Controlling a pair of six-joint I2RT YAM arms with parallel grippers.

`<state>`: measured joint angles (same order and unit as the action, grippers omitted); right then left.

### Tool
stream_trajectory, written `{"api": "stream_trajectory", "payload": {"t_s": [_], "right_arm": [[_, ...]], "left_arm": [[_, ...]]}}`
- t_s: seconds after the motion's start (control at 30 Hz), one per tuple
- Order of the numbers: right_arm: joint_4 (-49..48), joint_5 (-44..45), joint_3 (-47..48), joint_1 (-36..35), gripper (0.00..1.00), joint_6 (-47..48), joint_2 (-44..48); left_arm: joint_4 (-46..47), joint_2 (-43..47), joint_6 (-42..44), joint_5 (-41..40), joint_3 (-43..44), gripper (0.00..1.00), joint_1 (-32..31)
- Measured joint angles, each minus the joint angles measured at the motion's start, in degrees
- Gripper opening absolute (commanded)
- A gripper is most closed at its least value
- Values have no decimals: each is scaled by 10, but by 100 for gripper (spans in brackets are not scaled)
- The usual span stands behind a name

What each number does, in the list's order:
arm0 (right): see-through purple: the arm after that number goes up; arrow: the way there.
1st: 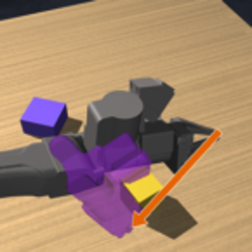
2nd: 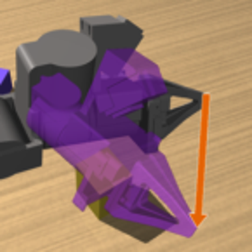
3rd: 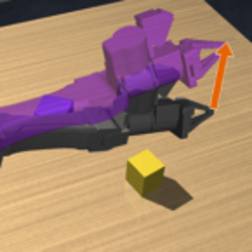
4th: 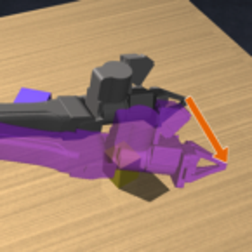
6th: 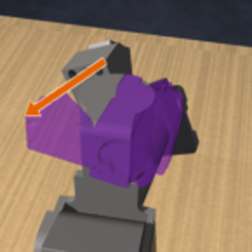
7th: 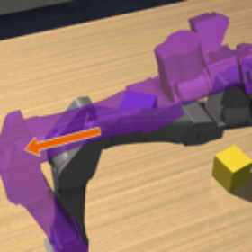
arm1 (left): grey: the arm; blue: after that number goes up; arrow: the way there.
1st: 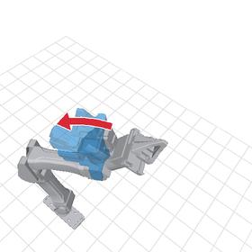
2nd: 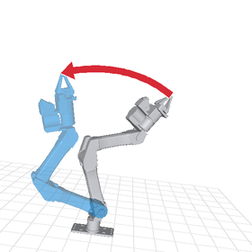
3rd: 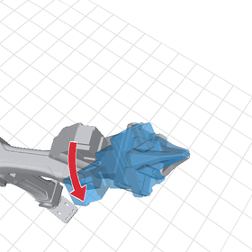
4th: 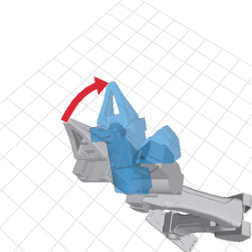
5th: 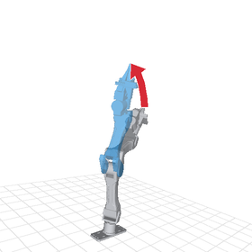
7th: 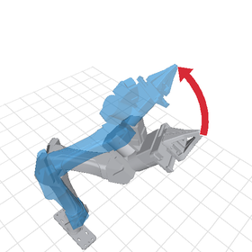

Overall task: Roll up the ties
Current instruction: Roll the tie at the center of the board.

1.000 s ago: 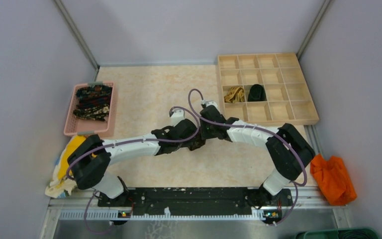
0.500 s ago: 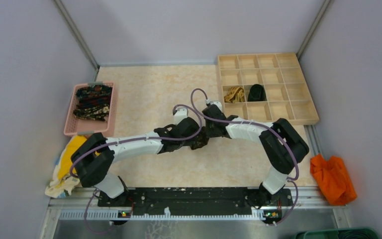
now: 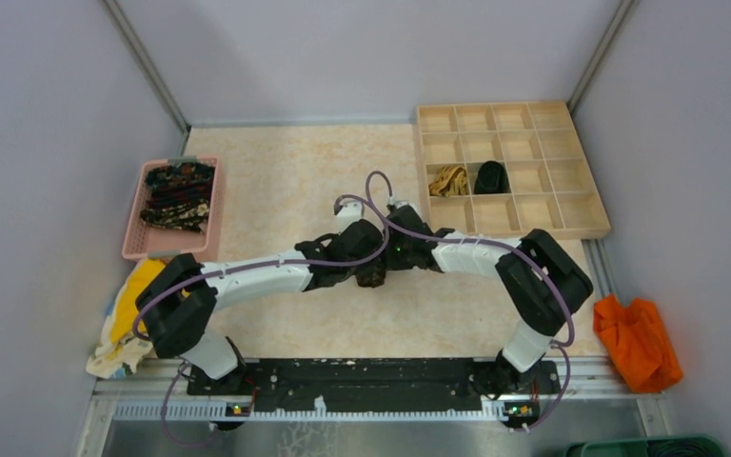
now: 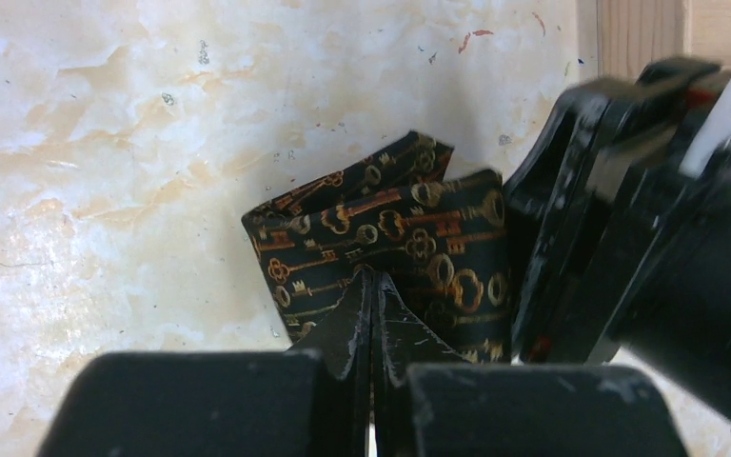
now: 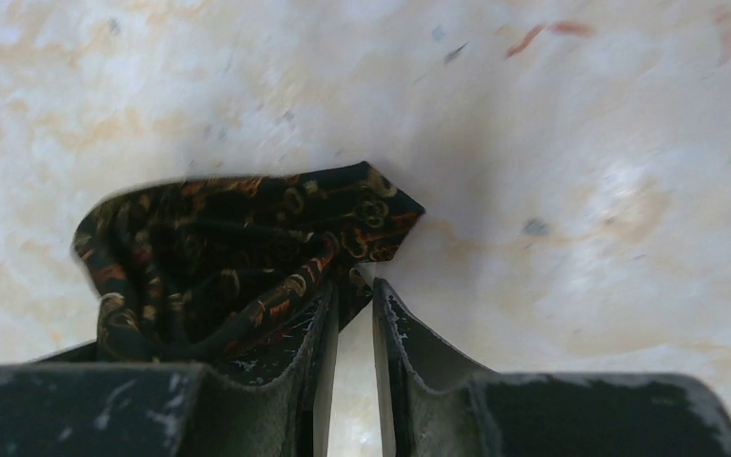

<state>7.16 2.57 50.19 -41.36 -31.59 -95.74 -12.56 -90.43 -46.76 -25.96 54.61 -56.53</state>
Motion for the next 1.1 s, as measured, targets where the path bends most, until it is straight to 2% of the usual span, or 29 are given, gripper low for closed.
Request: {"api": "stream_trajectory", "payload": {"t_s": [0.17,0.4,0.57,0.77,1.1], "right_arm": [[-3,-21,-19,-24,21,-29,15],[50,18,-19,-2,25,-24,37],[108,70,-19,19,25,-9,97],[118,79,-19,22,25,12,159],[110,54,8,23,23,35,150]], "left_arm": [[0,0,2,0,0,0,0],[3,0,1,1,-3,0,0],[9,-2,1,5,-3,0,0],[23,-12,1,23,-3,0,0],[92,-20,-1,79,-52,0,0]]}}
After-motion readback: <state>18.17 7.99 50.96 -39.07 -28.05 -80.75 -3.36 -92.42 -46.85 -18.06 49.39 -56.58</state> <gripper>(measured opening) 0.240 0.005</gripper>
